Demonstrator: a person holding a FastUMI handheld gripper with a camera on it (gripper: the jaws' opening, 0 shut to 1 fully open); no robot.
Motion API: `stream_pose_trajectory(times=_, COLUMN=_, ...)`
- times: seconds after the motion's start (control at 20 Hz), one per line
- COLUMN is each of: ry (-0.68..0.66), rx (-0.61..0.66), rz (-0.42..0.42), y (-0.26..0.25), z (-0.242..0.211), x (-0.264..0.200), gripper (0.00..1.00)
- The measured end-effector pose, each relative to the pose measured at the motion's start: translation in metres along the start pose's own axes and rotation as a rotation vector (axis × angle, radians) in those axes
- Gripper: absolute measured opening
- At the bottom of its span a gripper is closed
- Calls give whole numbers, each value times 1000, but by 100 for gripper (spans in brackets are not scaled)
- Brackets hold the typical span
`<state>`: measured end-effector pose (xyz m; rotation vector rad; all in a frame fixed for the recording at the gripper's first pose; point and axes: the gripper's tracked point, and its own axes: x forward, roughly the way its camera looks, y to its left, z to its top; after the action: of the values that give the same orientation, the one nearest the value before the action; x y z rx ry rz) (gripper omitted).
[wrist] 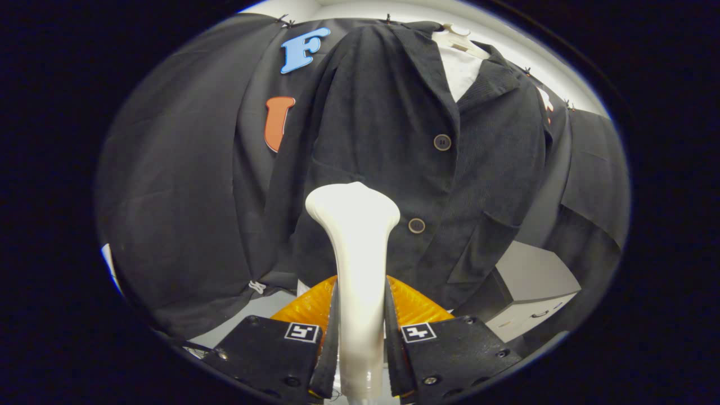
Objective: Iron the clothes twice with a garment steamer, once on the left side and once on the right side.
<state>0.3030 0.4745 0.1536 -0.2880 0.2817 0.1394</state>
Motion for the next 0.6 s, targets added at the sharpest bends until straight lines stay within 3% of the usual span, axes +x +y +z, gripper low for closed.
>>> stream_pose_trajectory(times=0.6, ry=74, rx=-18, rz=17, y=7, z=-57, x=24, gripper=40)
